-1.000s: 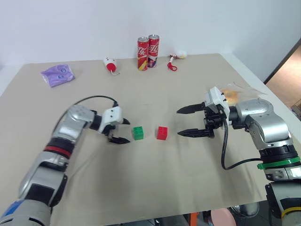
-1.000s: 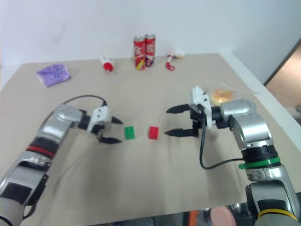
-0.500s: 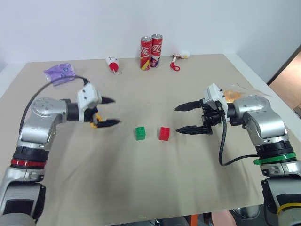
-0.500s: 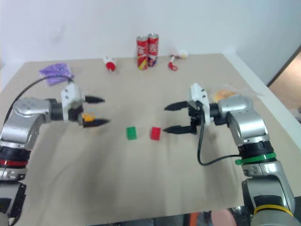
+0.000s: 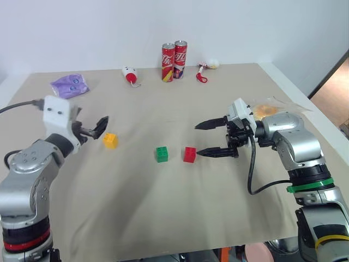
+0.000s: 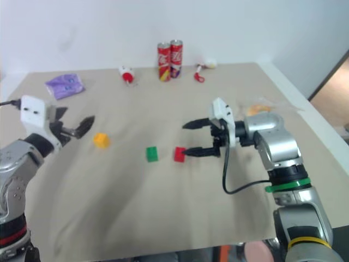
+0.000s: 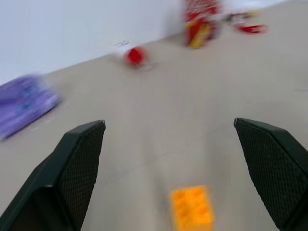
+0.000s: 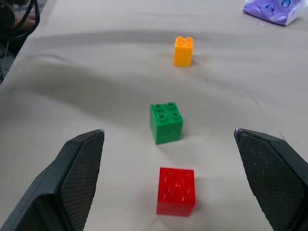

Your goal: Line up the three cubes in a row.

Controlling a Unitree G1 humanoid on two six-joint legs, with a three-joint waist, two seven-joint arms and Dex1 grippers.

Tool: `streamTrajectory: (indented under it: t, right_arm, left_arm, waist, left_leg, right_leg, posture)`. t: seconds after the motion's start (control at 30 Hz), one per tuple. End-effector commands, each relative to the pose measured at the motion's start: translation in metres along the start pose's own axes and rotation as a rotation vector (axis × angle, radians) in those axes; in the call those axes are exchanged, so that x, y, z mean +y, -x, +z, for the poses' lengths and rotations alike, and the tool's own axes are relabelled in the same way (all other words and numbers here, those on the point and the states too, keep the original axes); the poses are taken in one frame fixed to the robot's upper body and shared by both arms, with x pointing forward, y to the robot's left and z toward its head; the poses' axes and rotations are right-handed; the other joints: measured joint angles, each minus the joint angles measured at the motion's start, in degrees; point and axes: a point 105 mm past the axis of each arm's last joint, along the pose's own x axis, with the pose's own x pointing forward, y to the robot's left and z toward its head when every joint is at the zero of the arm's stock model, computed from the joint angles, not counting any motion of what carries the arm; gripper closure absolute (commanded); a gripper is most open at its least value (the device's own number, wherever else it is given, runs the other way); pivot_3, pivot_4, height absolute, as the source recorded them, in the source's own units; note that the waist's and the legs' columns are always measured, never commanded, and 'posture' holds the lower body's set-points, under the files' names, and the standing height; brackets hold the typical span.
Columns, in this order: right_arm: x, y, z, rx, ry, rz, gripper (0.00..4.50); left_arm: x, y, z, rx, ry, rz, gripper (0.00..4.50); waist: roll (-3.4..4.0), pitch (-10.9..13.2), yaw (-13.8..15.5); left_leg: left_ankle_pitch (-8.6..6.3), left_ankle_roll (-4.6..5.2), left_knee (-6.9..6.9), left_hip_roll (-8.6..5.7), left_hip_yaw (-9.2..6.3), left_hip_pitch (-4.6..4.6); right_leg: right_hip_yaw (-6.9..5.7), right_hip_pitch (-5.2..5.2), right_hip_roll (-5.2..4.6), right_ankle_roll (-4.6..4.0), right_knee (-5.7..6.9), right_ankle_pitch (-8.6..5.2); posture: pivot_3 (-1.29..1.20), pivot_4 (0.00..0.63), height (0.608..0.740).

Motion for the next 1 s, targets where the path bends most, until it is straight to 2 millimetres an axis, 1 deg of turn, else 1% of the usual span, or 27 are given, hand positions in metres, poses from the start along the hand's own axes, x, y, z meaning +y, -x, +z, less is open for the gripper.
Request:
streamTrajectory:
  t: [0.03, 0.2, 0.27, 0.33, 0.5, 0.73, 0.9, 1.0]
  right_arm:
    - [0.002, -0.004, 0.008, -0.015, 0.036, 0.023, 0.0]
    - [0.002, -0.007, 0.009, -0.026, 0.038, 0.029, 0.0]
    - [0.002, -0.007, 0.009, -0.027, 0.04, 0.028, 0.0]
    - [0.002, -0.007, 0.01, -0.03, 0.042, 0.025, 0.0]
    - [0.004, -0.006, 0.009, -0.027, 0.044, 0.018, 0.0]
    - [0.006, 0.0, 0.009, -0.02, 0.037, -0.008, 0.0]
    - [0.006, 0.004, 0.009, -0.012, 0.037, -0.023, 0.0]
    - [0.006, 0.005, 0.009, -0.009, 0.038, -0.027, 0.0]
  left_arm:
    - [0.005, 0.013, 0.005, -0.016, 0.014, 0.094, 0.06]
    - [-0.002, 0.017, -0.018, 0.056, 0.022, 0.078, 0.06]
    - [-0.008, 0.016, -0.029, 0.083, 0.028, 0.047, 0.06]
    - [-0.009, 0.014, -0.04, 0.114, 0.034, 0.042, 0.06]
    - [-0.018, 0.007, -0.058, 0.146, 0.048, -0.014, 0.06]
    - [-0.024, -0.01, -0.066, 0.156, 0.05, -0.054, 0.06]
    - [-0.032, -0.028, -0.075, 0.169, 0.043, -0.085, 0.06]
    - [-0.033, -0.037, -0.08, 0.18, 0.058, -0.081, 0.06]
  waist:
    - [0.0, 0.0, 0.1]
    - [-0.02, 0.0, 0.0]
    - [-0.02, 0.0, 0.1]
    - [-0.02, 0.0, 0.1]
    - [-0.02, 0.0, 0.1]
    - [-0.03, 0.0, 0.1]
    - [-0.03, 0.0, 0.1]
    - [-0.03, 0.0, 0.1]
  left_leg:
    - [0.0, 0.0, 0.0, 0.0, 0.0, 0.0]
    - [0.0, -0.01, -0.02, -0.01, 0.01, 0.02]
    - [0.0, -0.01, -0.03, -0.01, 0.0, 0.02]
    - [0.0, -0.01, -0.03, -0.01, 0.0, 0.02]
    - [0.0, -0.01, -0.02, -0.02, 0.02, 0.03]
    - [0.0, -0.01, -0.04, -0.02, 0.02, 0.01]
    - [0.0, -0.01, -0.04, -0.03, 0.03, 0.01]
    - [0.0, -0.01, -0.04, -0.02, 0.03, 0.01]
  right_leg:
    - [0.01, 0.0, 0.0, 0.0, 0.0, 0.0]
    - [0.01, 0.0, 0.01, -0.02, 0.0, -0.01]
    - [-0.01, 0.0, 0.01, -0.05, 0.0, -0.02]
    - [-0.01, 0.0, 0.0, -0.05, 0.0, -0.03]
    - [0.0, 0.0, 0.0, -0.09, -0.01, -0.03]
    - [0.01, -0.02, 0.0, -0.08, -0.02, -0.04]
    - [0.01, -0.02, 0.0, -0.07, -0.02, -0.03]
    - [0.01, -0.02, 0.01, -0.07, -0.02, -0.02]
  posture:
    - [0.0, 0.15, 0.74]
    - [0.0, 0.15, 0.74]
    - [0.0, 0.15, 0.74]
    - [0.0, 0.15, 0.74]
    - [0.0, 0.15, 0.74]
    - [0.0, 0.15, 0.74]
    - [0.0, 0.15, 0.74]
    - [0.0, 0.15, 0.74]
